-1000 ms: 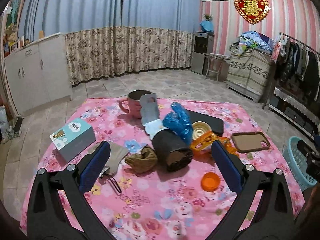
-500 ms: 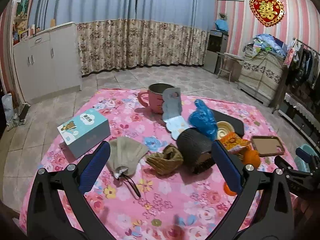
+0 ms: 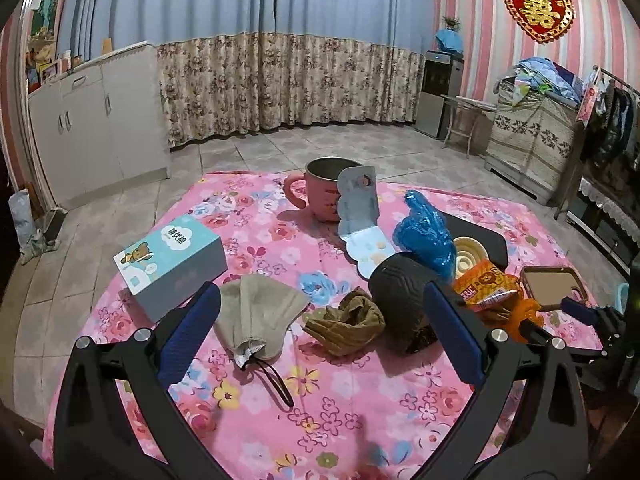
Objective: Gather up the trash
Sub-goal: 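Grasp the orange bottle cap with the left tool while the right tool grasps the peeled orange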
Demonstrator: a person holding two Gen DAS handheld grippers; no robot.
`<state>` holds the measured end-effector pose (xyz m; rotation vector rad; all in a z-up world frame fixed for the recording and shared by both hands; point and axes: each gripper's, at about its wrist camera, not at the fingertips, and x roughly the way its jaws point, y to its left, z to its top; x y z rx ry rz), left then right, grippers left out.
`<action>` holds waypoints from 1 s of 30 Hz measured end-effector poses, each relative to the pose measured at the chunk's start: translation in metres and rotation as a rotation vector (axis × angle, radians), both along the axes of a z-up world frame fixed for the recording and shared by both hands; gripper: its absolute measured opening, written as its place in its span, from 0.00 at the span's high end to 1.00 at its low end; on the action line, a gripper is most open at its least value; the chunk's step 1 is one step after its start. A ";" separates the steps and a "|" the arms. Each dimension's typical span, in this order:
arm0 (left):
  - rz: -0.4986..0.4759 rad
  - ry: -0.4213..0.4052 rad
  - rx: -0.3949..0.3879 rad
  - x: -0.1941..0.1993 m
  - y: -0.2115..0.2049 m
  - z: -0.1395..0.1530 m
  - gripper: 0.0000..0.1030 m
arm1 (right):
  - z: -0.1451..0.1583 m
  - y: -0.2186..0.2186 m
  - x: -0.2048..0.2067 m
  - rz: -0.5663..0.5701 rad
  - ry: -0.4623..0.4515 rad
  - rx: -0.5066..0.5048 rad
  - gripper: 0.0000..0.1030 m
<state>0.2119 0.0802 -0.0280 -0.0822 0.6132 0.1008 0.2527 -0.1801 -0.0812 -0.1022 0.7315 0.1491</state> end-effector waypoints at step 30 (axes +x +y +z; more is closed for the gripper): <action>-0.095 0.050 0.022 0.004 -0.047 -0.026 0.05 | 0.031 -0.066 -0.013 -0.036 -0.044 0.066 0.87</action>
